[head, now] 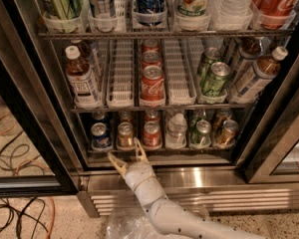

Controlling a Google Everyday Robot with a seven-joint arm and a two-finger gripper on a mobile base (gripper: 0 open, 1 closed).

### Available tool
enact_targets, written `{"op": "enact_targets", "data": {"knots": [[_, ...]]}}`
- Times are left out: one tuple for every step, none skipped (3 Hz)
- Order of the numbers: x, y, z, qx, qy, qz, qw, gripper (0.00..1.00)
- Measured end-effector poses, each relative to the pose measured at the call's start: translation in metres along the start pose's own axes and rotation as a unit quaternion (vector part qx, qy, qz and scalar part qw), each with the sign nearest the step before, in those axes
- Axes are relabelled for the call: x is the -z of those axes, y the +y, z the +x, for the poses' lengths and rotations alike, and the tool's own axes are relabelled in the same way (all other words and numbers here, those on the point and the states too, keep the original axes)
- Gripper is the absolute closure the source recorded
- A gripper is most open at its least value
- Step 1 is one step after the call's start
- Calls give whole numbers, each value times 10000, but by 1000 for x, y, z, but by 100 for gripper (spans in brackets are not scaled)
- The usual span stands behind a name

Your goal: Pick orange can from bottom shelf of fridge

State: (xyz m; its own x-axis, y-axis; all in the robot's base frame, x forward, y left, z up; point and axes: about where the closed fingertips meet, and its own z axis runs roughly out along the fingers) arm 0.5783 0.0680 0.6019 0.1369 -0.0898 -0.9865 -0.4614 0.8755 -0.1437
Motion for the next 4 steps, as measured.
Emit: {"op": "enact_targets", "data": {"knots": [[-4,-5,1,64,-14,87,9999,12],[-4,-5,1,65,-14,87,9999,20],[-9,-5,2,127,-6,59,9999,25],[-18,-8,1,178,-49,83,9998,23]]}}
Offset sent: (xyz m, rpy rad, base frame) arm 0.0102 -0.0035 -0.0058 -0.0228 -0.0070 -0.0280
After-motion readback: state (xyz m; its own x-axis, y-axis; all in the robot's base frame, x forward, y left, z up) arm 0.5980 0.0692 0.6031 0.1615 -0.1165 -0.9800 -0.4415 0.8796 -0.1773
